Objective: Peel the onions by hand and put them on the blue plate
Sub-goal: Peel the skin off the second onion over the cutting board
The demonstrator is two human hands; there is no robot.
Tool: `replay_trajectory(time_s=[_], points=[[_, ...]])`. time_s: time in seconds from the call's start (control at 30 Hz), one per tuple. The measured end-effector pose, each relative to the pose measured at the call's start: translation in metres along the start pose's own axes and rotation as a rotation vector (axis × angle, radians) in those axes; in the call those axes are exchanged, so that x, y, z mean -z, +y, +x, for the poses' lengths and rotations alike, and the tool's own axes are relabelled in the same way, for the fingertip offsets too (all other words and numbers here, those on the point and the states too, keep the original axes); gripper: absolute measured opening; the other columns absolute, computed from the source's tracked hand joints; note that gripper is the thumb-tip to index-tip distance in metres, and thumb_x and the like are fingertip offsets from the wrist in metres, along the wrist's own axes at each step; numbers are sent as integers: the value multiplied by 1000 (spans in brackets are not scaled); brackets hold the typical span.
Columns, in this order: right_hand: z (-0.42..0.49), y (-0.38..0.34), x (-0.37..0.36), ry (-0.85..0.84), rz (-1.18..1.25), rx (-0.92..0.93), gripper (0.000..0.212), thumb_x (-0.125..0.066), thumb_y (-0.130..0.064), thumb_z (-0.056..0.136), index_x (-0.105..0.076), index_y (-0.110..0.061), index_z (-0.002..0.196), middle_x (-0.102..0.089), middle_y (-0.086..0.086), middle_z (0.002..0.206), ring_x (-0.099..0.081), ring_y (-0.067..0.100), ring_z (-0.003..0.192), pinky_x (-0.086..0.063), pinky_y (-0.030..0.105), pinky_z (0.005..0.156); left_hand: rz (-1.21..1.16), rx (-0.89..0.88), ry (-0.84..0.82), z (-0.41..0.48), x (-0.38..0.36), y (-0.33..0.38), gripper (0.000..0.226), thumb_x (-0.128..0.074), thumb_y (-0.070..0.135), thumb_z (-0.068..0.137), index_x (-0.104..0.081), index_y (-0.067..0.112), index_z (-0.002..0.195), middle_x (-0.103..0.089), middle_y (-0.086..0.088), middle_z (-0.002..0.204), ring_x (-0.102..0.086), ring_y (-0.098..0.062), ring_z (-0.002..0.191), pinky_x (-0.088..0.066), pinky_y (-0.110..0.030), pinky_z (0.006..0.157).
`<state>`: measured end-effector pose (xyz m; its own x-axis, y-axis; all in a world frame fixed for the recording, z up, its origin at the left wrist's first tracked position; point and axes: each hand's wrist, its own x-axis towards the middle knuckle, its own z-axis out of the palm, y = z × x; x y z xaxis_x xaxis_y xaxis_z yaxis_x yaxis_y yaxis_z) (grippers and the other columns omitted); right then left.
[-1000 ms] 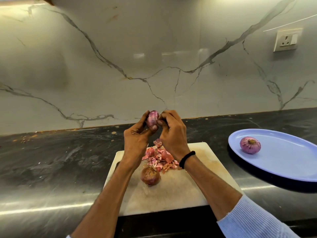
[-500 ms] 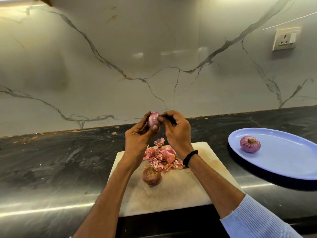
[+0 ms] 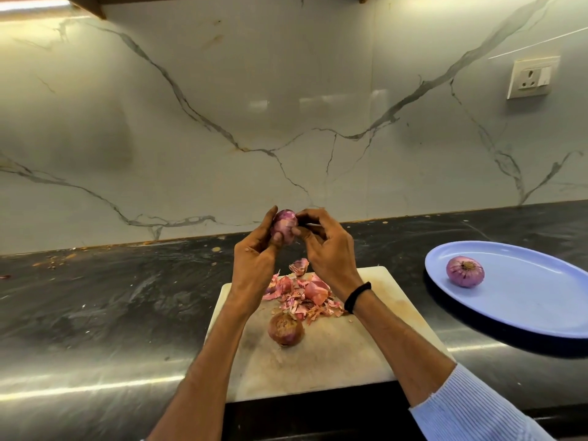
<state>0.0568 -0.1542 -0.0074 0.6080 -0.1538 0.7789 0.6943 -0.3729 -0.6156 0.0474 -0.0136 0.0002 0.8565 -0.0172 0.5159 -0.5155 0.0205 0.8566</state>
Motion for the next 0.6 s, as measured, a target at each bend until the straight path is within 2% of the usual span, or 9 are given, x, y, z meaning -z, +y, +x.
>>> replay_trajectory(time_s=[0.07, 0.17, 0.33, 0.47, 0.6], points=[[0, 2, -1, 3, -9, 9, 25, -70, -16, 92, -66, -8, 116, -69, 4, 112, -68, 9, 103, -58, 29, 89, 24, -20, -1, 1, 2, 0, 55, -59, 4, 96, -49, 27, 145, -56, 3, 143, -57, -10, 128, -47, -33, 107], [0, 3, -1, 22, -39, 48, 22, -68, -9, 93, -66, -6, 114, -70, 6, 111, -68, 10, 102, -58, 29, 90, 53, -52, -4, 1, 4, 1, 58, -63, 6, 94, -48, 27, 147, -56, 3, 143, -56, -7, 127, -46, -31, 108], [0, 6, -3, 50, -81, 99, 16, -64, -1, 94, -66, -3, 110, -70, 8, 106, -69, 14, 100, -58, 29, 89, 98, -50, 19, 0, 3, 0, 59, -68, 11, 92, -50, 28, 145, -60, 21, 128, -60, 5, 117, -47, -33, 107], [-1, 7, -3, 47, -113, 123, 13, -65, 2, 92, -67, -3, 104, -70, 9, 103, -68, 16, 96, -58, 27, 86, 80, -39, 35, -1, 3, 0, 55, -69, 10, 90, -56, 25, 141, -61, 19, 129, -61, -1, 119, -49, -41, 106], [-2, 6, -3, 41, -123, 155, 12, -66, 3, 91, -68, -4, 100, -68, 9, 101, -65, 18, 94, -57, 25, 85, 19, -15, 39, -1, 3, 2, 52, -70, 11, 86, -59, 25, 135, -66, 23, 122, -62, -8, 121, -50, -45, 105]])
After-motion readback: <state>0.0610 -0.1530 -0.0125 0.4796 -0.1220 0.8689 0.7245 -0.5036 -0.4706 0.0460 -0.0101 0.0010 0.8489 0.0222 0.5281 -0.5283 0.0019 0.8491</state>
